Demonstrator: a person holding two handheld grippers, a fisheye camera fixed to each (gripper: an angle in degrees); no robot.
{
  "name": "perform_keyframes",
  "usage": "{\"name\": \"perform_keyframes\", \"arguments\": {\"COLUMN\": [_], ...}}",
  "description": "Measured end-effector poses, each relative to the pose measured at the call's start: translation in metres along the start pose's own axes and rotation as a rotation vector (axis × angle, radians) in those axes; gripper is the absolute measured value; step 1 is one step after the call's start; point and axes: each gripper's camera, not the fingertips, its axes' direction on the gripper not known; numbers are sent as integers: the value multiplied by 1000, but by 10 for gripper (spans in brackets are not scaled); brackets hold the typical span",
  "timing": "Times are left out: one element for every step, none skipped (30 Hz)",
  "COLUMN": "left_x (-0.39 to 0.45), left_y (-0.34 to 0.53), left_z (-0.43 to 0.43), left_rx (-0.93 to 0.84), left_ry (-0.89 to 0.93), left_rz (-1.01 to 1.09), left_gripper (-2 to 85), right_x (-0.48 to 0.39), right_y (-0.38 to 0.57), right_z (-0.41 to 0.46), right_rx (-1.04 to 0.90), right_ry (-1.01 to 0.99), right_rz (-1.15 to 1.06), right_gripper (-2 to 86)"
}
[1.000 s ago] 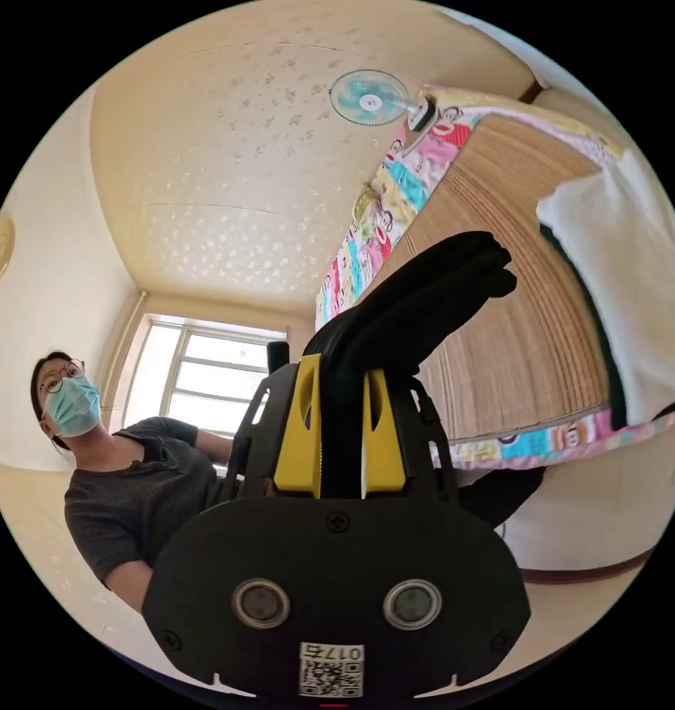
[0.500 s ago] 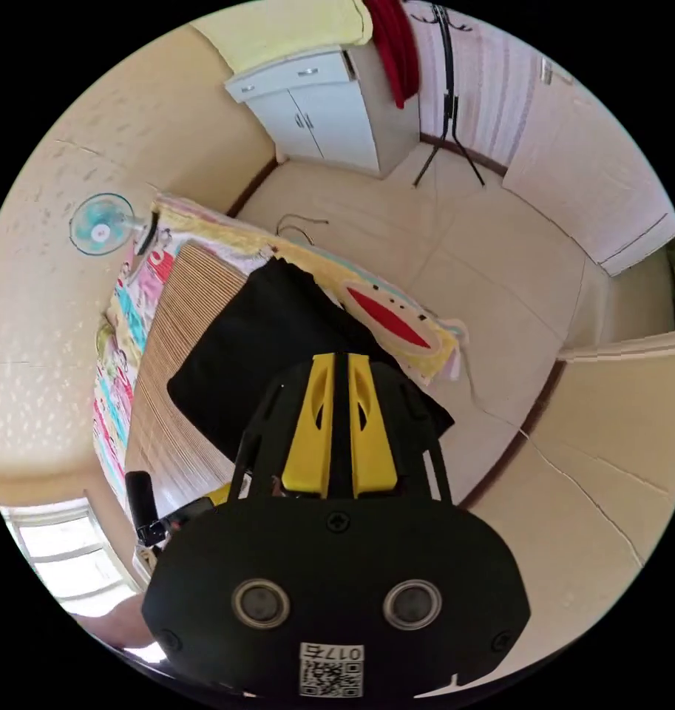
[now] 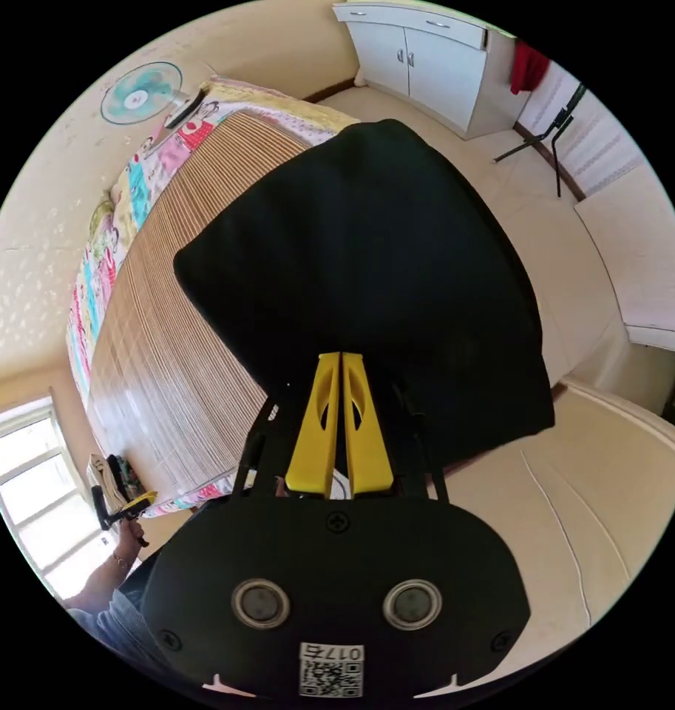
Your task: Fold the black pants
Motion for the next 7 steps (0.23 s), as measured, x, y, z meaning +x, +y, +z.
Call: {"name": "perform_keyframes", "arguments": {"left_x": [-34, -66, -82, -112, -139, -152, -175], "left_y": [29, 61, 77, 112, 149, 168, 206], "left_z": [-18, -33, -39, -50, -58, -61, -66], "left_rx": [70, 149, 190, 275, 364, 408, 495], "left_ry": [26, 53, 70, 112, 165, 191, 231], "left_rz": [-89, -182, -232, -333, -427, -469, -543], "left_gripper": [90, 86, 84, 83, 82, 81, 80], "right_x": [-18, -28, -50, -72, -83, -105, -130], "right_y": [11, 21, 45, 70, 83, 106, 125], "right_z": [-8, -13, -24, -29, -28, -21, -4], "right_rx": [28, 75, 182, 256, 278, 292, 265], "right_ry": [91, 123, 138, 90, 46, -70, -213], "right_rz": [-21, -31, -53, -81, -95, -120, -152], "right_gripper": [3, 3, 3, 4, 4, 4, 4]}}
